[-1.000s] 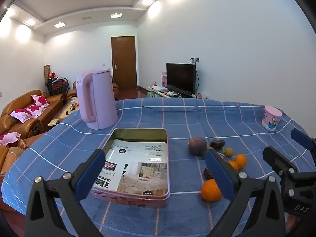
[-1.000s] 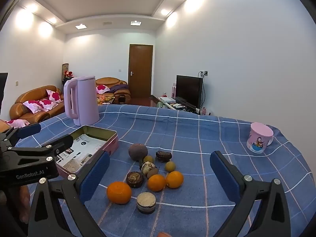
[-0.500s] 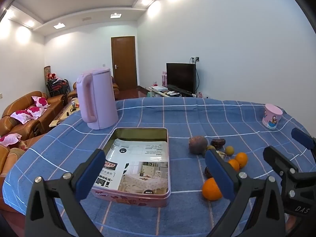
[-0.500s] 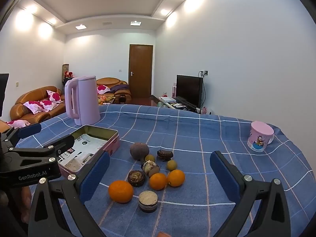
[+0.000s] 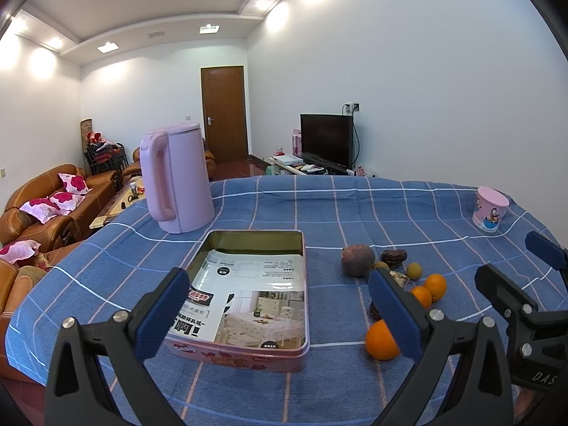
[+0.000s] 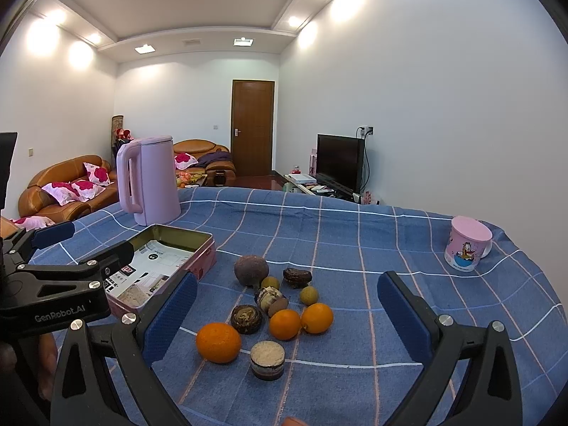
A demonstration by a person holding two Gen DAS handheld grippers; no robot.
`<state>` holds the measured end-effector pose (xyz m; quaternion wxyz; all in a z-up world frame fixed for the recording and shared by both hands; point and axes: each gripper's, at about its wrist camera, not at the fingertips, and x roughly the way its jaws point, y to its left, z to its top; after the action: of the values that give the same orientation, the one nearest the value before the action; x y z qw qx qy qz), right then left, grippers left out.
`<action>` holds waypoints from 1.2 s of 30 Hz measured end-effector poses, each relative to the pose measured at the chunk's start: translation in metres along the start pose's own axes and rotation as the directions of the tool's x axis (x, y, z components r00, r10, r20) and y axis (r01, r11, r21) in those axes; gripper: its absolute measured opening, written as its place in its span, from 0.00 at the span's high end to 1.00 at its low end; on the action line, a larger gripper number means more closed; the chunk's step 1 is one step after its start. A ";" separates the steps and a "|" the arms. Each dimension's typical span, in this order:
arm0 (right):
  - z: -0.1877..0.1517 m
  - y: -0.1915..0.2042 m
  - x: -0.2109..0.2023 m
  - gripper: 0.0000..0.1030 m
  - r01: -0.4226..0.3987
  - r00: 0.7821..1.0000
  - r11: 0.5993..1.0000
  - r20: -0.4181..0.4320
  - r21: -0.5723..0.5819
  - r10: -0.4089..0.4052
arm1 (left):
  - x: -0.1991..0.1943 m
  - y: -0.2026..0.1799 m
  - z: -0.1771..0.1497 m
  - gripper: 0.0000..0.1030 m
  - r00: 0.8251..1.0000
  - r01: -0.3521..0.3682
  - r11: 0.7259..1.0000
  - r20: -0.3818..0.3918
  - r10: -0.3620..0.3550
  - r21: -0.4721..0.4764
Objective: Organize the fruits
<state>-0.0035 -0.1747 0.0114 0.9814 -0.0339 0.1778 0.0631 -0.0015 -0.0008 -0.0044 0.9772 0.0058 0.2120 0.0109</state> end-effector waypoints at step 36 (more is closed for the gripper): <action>-0.002 0.003 0.000 0.01 -0.008 1.000 1.000 -0.004 0.000 0.008 | 0.000 0.000 0.000 0.00 1.000 0.002 1.000 -0.001 -0.002 0.000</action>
<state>-0.0046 -0.1715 0.0094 0.9808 -0.0335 0.1799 0.0671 -0.0017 -0.0004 -0.0047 0.9771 0.0058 0.2124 0.0101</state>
